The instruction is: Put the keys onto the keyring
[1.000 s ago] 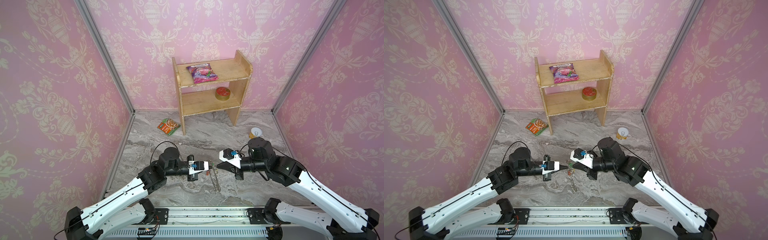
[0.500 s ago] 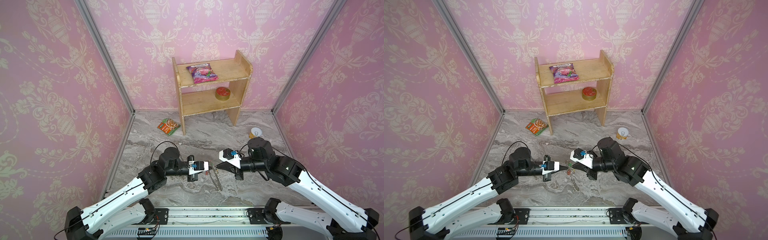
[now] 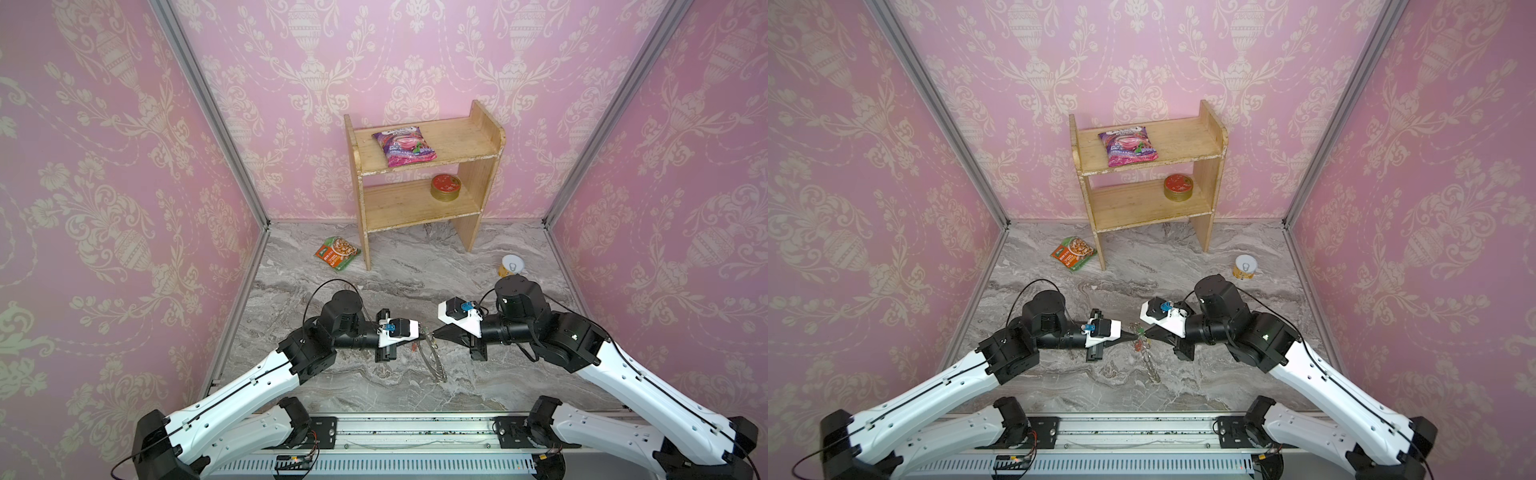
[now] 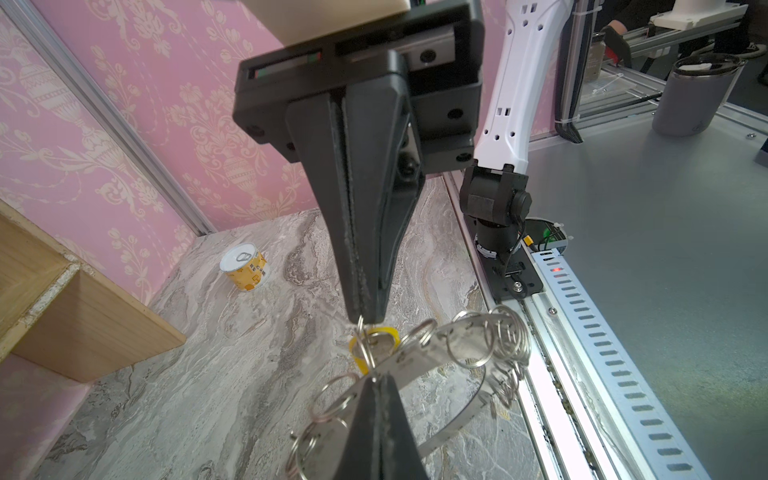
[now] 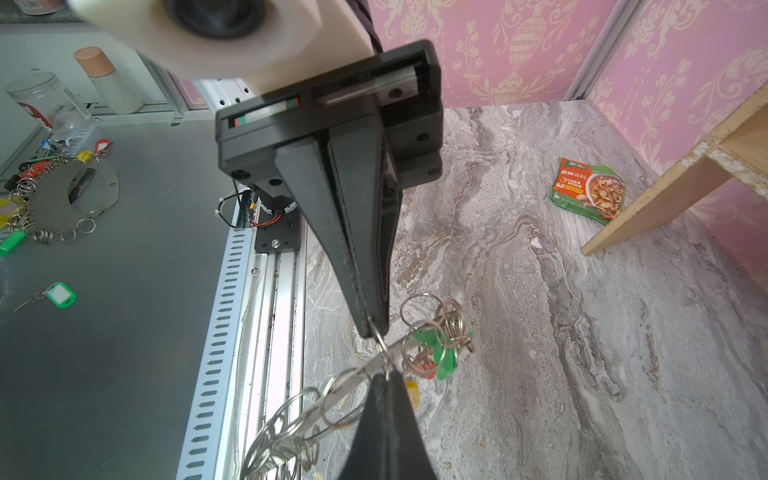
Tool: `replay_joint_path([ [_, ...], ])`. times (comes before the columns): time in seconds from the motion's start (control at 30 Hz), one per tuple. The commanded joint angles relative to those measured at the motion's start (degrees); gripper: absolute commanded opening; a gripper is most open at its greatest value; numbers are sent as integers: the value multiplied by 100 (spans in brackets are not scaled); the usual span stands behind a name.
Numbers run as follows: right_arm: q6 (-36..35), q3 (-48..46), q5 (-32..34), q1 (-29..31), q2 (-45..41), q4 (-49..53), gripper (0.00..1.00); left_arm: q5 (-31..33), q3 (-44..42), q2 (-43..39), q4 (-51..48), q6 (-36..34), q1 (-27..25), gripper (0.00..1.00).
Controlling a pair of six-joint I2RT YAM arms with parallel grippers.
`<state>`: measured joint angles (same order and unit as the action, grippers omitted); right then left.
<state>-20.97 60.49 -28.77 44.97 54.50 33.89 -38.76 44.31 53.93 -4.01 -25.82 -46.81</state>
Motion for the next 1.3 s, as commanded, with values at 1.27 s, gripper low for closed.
replay_joint_path([
  [1.27, 80, 215, -107, -45, -158, -347, 0, -933, 402, 403, -317, 471, 214, 0],
])
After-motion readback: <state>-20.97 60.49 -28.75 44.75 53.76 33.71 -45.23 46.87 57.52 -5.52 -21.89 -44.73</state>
